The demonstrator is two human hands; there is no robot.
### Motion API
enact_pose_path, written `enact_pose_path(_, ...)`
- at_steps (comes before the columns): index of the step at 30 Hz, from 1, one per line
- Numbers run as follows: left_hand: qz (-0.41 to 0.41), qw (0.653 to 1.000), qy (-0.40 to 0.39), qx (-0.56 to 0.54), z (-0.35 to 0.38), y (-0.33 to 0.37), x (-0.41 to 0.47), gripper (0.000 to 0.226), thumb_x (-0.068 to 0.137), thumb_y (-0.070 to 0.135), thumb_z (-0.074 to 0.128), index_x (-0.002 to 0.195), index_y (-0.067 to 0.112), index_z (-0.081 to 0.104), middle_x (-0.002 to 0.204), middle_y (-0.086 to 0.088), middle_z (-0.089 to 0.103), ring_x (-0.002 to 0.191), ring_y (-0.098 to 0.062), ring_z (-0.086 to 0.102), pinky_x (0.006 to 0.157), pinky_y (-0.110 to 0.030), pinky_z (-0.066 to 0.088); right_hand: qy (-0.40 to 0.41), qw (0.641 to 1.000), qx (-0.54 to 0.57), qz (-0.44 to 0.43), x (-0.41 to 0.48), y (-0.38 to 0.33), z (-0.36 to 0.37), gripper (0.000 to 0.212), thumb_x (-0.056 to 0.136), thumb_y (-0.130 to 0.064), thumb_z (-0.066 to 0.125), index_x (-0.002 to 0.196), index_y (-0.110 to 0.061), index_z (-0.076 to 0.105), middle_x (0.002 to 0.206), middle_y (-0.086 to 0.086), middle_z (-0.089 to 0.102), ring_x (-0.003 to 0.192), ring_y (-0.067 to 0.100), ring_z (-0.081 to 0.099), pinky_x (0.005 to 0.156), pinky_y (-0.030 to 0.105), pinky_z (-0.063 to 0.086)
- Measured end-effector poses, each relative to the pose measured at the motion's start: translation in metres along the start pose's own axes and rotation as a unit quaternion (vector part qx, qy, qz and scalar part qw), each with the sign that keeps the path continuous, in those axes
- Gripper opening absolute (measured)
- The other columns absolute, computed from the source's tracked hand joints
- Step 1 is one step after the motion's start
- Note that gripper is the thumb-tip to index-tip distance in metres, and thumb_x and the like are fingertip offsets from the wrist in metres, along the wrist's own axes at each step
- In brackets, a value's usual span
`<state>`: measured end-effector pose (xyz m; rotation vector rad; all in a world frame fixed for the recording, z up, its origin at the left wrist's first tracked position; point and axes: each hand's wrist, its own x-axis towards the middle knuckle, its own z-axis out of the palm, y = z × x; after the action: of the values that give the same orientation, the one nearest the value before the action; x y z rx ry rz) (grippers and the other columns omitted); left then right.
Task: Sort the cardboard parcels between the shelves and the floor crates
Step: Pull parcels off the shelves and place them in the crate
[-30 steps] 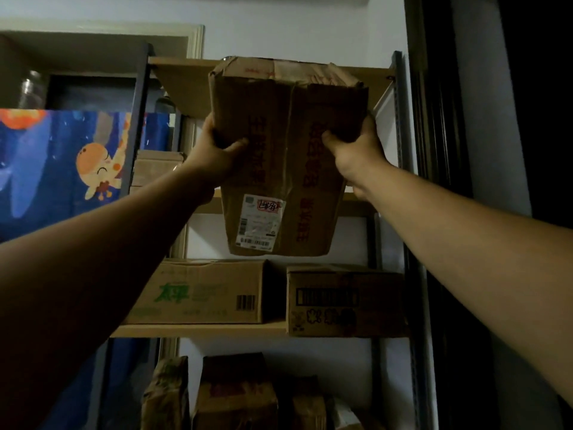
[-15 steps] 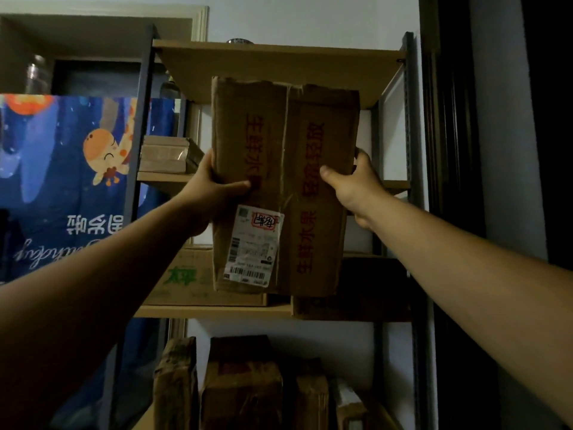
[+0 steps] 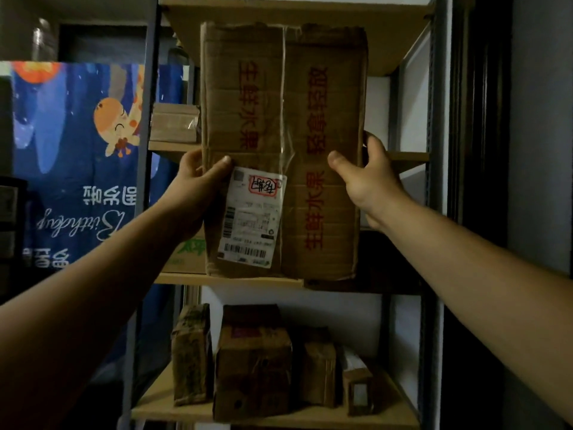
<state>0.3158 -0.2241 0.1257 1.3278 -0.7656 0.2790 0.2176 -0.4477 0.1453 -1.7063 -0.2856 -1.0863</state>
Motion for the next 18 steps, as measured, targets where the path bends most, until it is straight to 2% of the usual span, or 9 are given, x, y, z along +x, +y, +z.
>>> enact_pose_path(4, -0.014, 1.000, -0.022, -0.002, -0.009, -0.008, -0.010, 0.063, 0.086, 0.033, 0.061, 0.140, 0.037, 0.029, 0.118, -0.005, 0.060, 0.097, -0.024, 0.067, 0.071, -0.040, 0.056, 0.002, 1.000, 0.007, 0.009, -0.011, 0.010, 0.007, 0.045, 0.093, -0.030, 0.058, 0.134, -0.024, 0.041, 0.116, -0.006, 0.061, 0.104, 0.011, 0.060, 0.088, 0.036, 0.051)
enact_pose_path(7, -0.027, 0.999, -0.046, 0.001, -0.012, -0.019, -0.019, 0.071, 0.075, 0.035, 0.067, 0.138, 0.037, 0.033, 0.119, -0.007, 0.060, 0.096, -0.024, 0.069, 0.072, -0.041, 0.057, -0.006, 1.000, 0.006, 0.026, -0.021, 0.022, 0.008, 0.046, 0.092, -0.032, 0.060, 0.134, -0.025, 0.042, 0.117, -0.007, 0.061, 0.105, 0.009, 0.060, 0.092, 0.038, 0.051)
enact_pose_path(10, -0.056, 0.997, -0.047, -0.009, -0.012, -0.032, -0.028, 0.061, 0.079, 0.033, 0.065, 0.134, 0.036, 0.039, 0.116, -0.007, 0.062, 0.092, -0.023, 0.070, 0.071, -0.041, 0.058, -0.015, 0.998, 0.006, 0.054, -0.034, 0.036, 0.012, 0.071, 0.087, -0.033, 0.067, 0.146, -0.026, 0.028, 0.126, -0.004, 0.058, 0.110, 0.012, 0.058, 0.093, 0.038, 0.049)
enact_pose_path(12, -0.070, 0.996, -0.051, -0.010, -0.009, -0.039, -0.035, 0.051, 0.085, 0.030, 0.061, 0.132, 0.034, 0.042, 0.114, -0.007, 0.064, 0.088, -0.021, 0.071, 0.068, -0.039, 0.058, -0.012, 0.997, 0.021, 0.067, -0.040, 0.045, 0.015, 0.078, 0.085, -0.028, 0.069, 0.147, -0.027, 0.023, 0.125, -0.004, 0.058, 0.109, 0.013, 0.059, 0.090, 0.037, 0.051)
enact_pose_path(16, -0.108, 0.994, 0.003, 0.003, -0.008, -0.050, -0.043, 0.057, 0.084, 0.026, 0.065, 0.133, 0.031, 0.036, 0.108, -0.008, 0.061, 0.079, -0.022, 0.071, 0.057, -0.034, 0.057, 0.010, 0.997, 0.030, 0.067, -0.045, 0.056, 0.018, 0.066, 0.088, -0.020, 0.066, 0.143, -0.027, 0.030, 0.112, -0.009, 0.059, 0.096, 0.003, 0.059, 0.073, 0.025, 0.050)
enact_pose_path(18, -0.118, 0.992, 0.016, 0.031, -0.010, -0.053, -0.048, 0.051, 0.084, 0.025, 0.065, 0.129, 0.024, 0.040, 0.104, -0.007, 0.062, 0.073, -0.017, 0.071, 0.052, -0.029, 0.055, 0.035, 0.996, 0.044, 0.072, -0.045, 0.060, 0.020, 0.060, 0.089, -0.018, 0.064, 0.140, -0.026, 0.033, 0.112, -0.008, 0.060, 0.096, 0.005, 0.059, 0.075, 0.028, 0.052)
